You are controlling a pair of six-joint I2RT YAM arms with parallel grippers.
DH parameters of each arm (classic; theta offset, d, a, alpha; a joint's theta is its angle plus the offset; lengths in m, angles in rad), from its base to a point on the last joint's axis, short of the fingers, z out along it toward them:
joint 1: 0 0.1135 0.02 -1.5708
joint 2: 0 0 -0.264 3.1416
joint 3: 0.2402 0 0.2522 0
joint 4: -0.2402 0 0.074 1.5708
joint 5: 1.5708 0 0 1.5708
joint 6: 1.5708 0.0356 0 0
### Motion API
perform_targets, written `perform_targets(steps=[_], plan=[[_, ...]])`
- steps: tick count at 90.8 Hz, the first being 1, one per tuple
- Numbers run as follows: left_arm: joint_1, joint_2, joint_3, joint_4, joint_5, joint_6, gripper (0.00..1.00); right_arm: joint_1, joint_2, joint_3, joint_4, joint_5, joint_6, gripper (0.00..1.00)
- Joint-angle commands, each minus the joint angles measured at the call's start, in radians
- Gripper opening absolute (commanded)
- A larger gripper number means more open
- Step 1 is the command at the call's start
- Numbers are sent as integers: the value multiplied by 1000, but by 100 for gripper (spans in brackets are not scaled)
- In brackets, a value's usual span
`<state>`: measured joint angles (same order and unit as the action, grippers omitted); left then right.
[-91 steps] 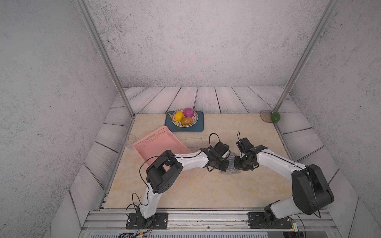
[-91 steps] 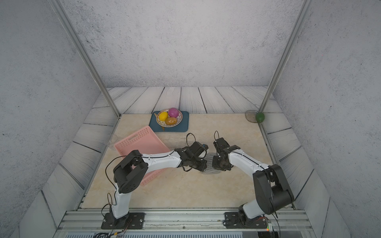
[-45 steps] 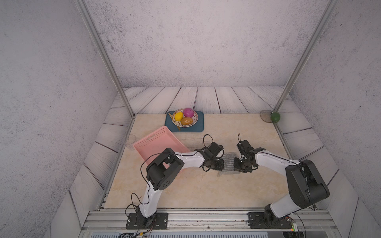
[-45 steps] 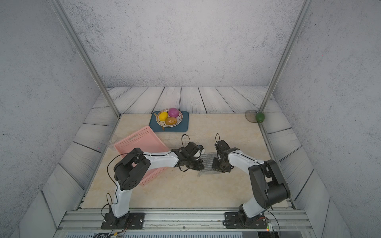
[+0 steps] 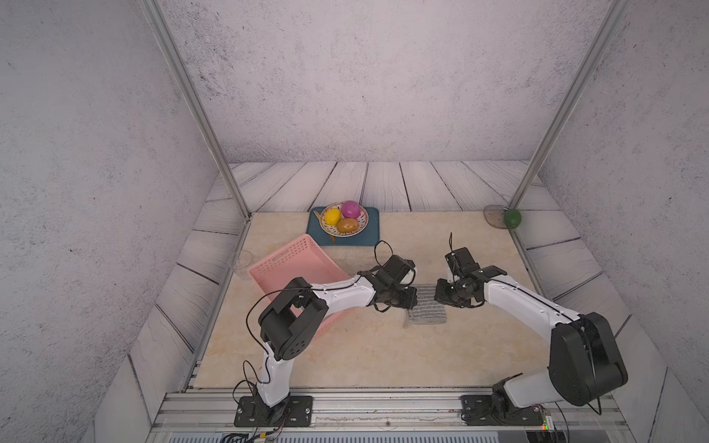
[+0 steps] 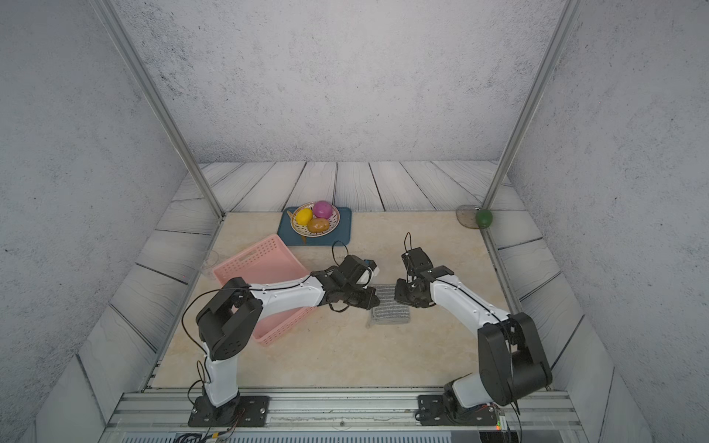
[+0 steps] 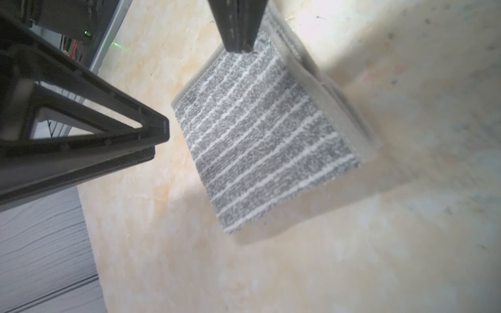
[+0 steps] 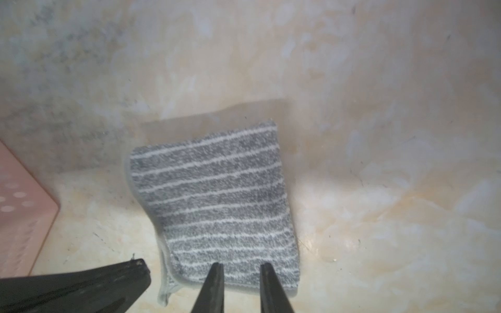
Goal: Fold the square dishcloth
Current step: Smooth out the cleaning item at the center of the board.
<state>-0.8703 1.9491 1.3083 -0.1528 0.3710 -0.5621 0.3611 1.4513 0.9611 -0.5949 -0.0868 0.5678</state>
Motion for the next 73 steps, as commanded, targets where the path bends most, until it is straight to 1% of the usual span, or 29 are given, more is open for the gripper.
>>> perform_targets(steps=[1,15,36,73], plan=[[22,-11,34,-40,3,-15,0,-12,31,52,-25,31,-21,22],[39,3,62,-52,-6,-12,0,-27,85,100,-7,36,-25,23],[51,92,153,-102,-23,22,0,-52,179,141,32,17,-23,23],[95,180,138,-72,-18,6,0,-83,294,125,108,-28,-13,23]])
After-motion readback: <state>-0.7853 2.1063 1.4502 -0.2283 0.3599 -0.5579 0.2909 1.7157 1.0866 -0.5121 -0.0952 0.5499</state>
